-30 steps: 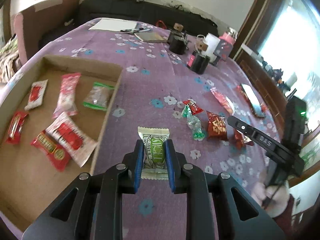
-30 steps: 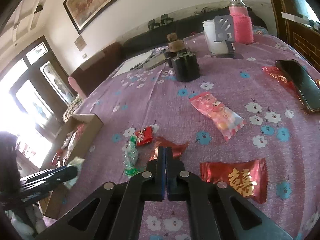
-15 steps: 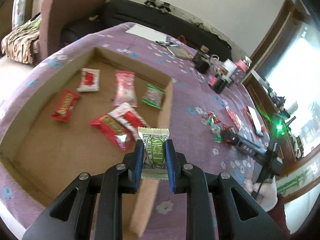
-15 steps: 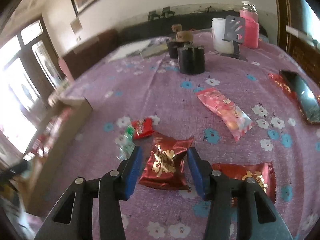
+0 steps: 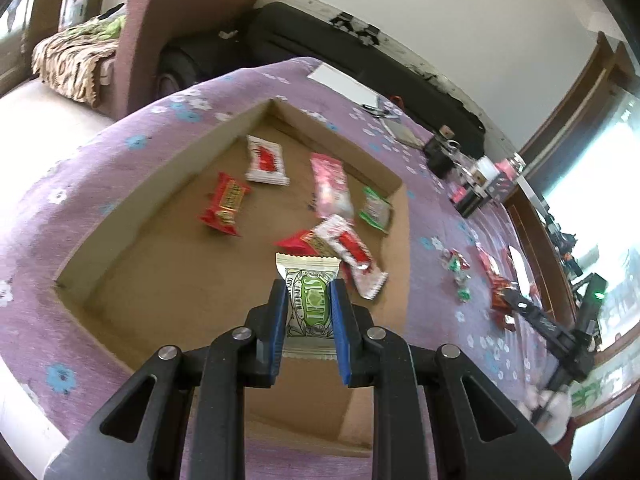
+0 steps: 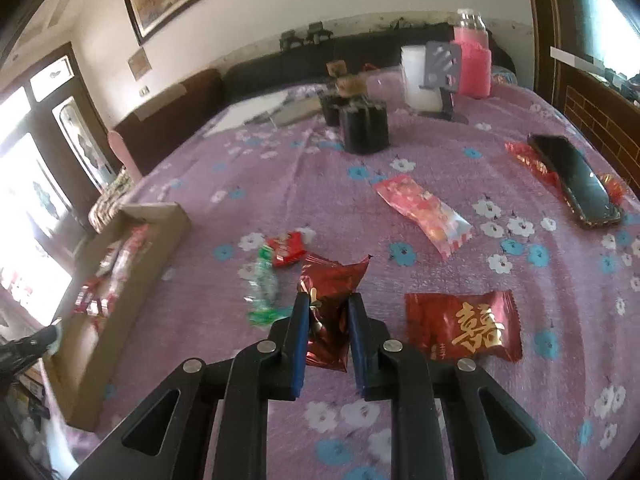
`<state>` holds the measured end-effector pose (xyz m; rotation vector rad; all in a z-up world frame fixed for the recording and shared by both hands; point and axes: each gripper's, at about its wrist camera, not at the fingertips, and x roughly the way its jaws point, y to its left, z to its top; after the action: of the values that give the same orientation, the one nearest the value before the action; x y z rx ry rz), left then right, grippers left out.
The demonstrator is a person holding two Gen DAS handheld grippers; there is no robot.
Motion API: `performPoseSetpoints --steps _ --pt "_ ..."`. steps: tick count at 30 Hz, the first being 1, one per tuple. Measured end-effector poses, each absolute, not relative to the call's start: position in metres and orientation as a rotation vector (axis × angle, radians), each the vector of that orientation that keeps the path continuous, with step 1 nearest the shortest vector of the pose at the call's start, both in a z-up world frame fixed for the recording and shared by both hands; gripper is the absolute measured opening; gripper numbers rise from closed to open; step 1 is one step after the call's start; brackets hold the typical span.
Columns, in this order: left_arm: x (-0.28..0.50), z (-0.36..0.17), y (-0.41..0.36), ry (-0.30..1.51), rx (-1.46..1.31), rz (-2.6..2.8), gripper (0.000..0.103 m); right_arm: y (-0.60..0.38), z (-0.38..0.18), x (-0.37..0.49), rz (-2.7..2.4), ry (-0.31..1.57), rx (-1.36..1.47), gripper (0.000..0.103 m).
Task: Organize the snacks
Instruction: 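Carry both candies over the cardboard tray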
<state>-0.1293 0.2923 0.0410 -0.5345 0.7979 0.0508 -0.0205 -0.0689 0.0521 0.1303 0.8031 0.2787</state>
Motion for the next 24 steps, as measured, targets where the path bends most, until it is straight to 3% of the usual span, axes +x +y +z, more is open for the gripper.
performPoseSetpoints --steps 10,24 --pt "-0.114 0.025 0.329 0.865 -0.529 0.153 0.019 0.026 0.084 -0.04 0.54 0.796 0.072 0.018" --pt "-0.082 0.017 0.349 0.891 -0.477 0.184 0.019 0.17 0.06 -0.054 0.785 0.903 -0.038 0.018"
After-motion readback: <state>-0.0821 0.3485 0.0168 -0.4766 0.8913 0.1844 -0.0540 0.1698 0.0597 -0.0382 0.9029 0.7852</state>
